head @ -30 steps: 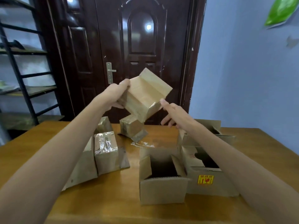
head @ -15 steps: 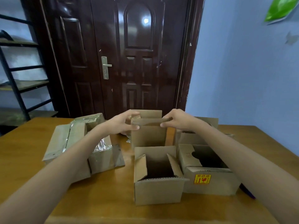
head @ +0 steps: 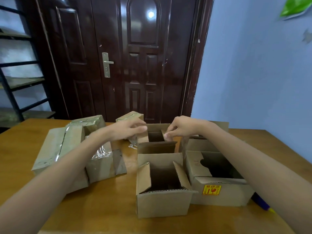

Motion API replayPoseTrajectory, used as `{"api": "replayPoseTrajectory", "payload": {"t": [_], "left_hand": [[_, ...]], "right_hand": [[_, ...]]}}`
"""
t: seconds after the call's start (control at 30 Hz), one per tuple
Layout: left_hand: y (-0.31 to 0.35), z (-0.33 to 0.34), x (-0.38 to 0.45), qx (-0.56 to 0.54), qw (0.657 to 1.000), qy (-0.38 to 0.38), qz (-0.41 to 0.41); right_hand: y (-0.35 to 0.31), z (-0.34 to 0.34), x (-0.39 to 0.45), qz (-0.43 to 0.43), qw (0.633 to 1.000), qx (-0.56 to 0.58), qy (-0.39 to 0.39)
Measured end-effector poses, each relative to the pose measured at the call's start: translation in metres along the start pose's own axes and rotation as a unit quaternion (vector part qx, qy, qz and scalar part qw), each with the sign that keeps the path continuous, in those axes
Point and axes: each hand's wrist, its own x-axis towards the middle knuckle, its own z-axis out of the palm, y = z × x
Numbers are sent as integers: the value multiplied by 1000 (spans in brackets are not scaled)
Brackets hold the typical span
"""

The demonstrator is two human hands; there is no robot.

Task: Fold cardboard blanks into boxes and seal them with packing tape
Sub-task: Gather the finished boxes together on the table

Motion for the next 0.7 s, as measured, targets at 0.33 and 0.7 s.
{"api": "replayPoseTrajectory", "payload": {"t": [0.33, 0.7], "left_hand": [[-28, -44, 93, 165, 943, 243, -154], [-56, -18, 138, 241, 939, 99, -223]], "right_hand": [[-14, -18, 75, 58, 995, -77, 11], [17, -6, 109, 83, 997, 2, -12]]}}
